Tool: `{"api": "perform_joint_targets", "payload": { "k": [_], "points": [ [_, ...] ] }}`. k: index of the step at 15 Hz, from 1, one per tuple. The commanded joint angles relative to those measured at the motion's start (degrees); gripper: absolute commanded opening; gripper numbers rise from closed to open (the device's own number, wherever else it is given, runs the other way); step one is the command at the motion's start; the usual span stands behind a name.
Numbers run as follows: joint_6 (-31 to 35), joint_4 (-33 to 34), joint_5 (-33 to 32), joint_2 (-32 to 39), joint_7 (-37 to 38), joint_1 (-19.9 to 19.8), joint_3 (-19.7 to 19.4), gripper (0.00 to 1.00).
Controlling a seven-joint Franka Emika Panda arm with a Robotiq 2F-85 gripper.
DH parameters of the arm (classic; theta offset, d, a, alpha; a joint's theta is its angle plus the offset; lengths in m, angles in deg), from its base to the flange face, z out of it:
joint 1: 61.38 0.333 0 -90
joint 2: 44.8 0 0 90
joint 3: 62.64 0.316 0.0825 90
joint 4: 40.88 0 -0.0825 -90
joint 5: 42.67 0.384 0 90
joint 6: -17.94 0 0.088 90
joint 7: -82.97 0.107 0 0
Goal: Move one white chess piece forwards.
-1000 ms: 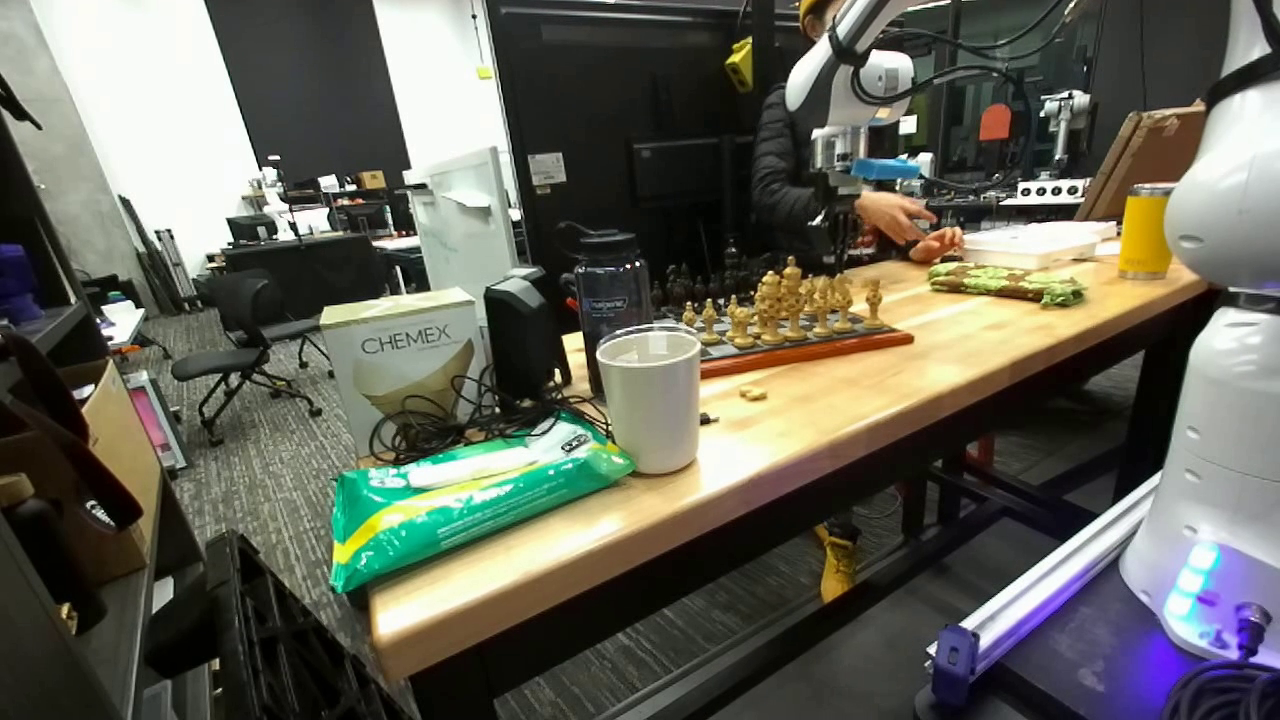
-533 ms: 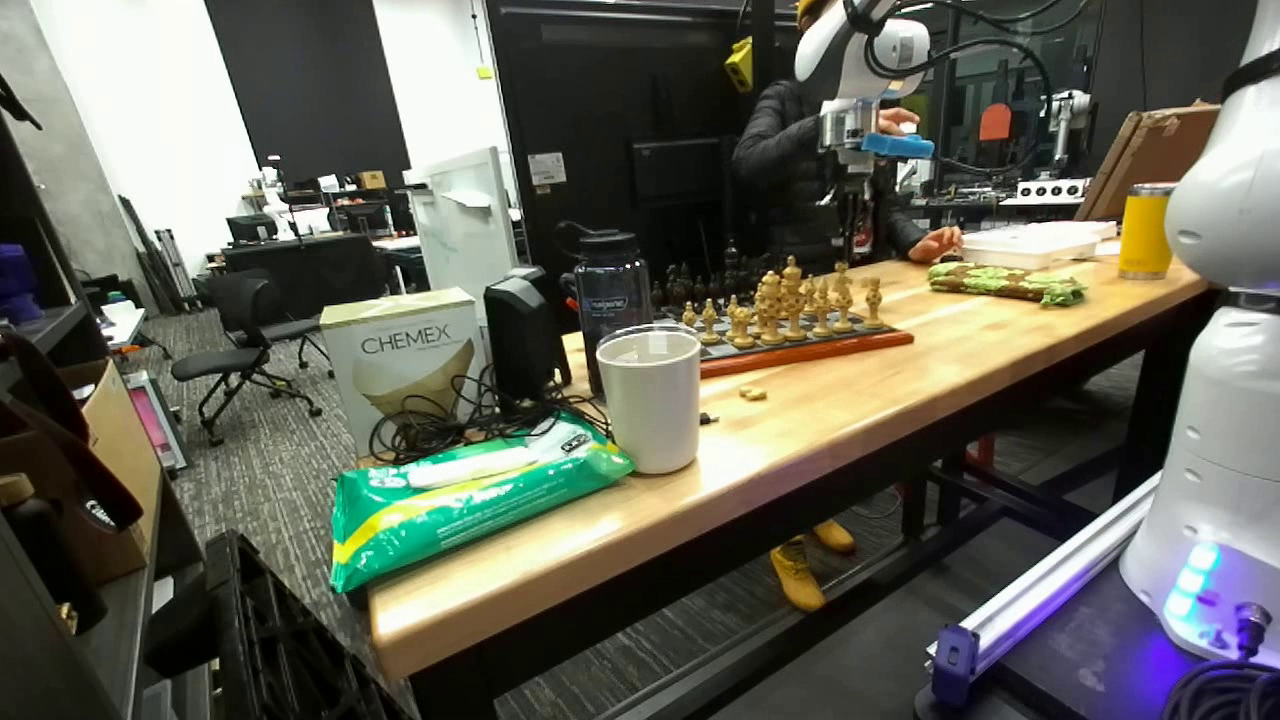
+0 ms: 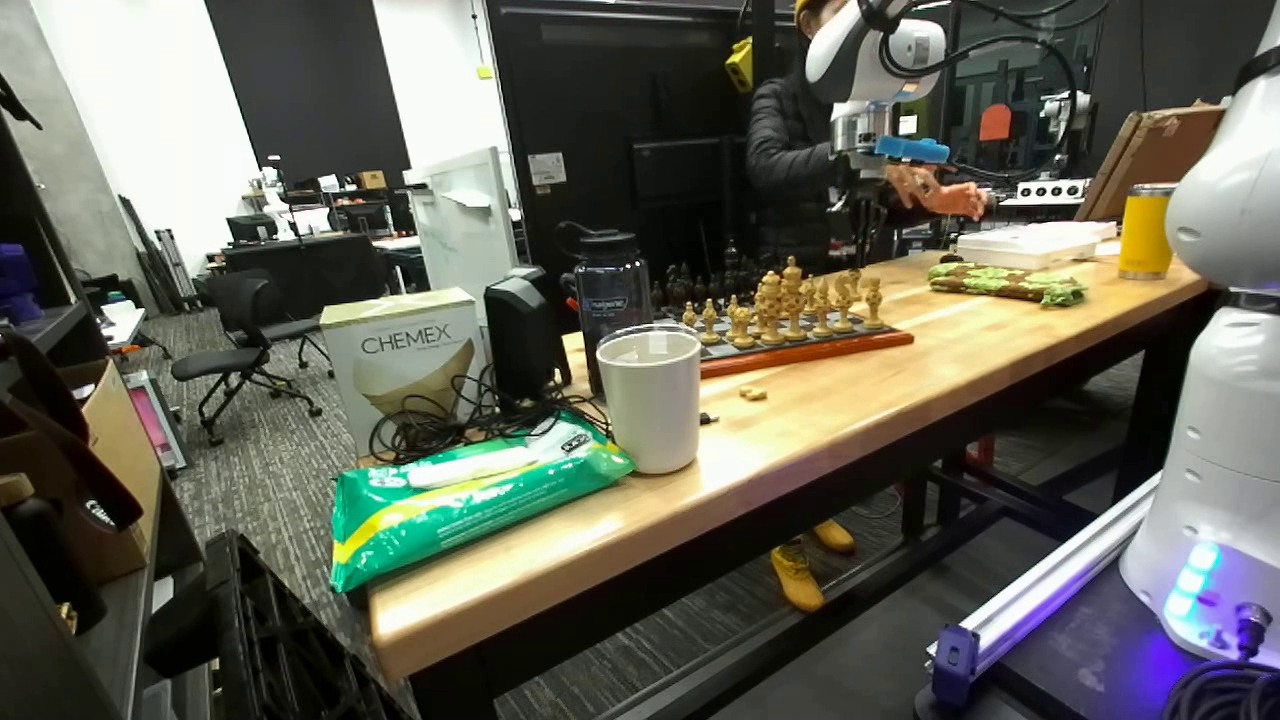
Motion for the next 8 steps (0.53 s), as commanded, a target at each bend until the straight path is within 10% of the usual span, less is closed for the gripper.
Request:
{"api": "perform_joint_targets", "payload": {
  "k": [1,8],
  "points": [
    [0.4,-2.6,0.2,-2.3,0.4,0.3,0.2,0.03],
    [0.7,-3.9,0.3,-1.8,0.3,0.6,0.3,0.03]
  ]
}}
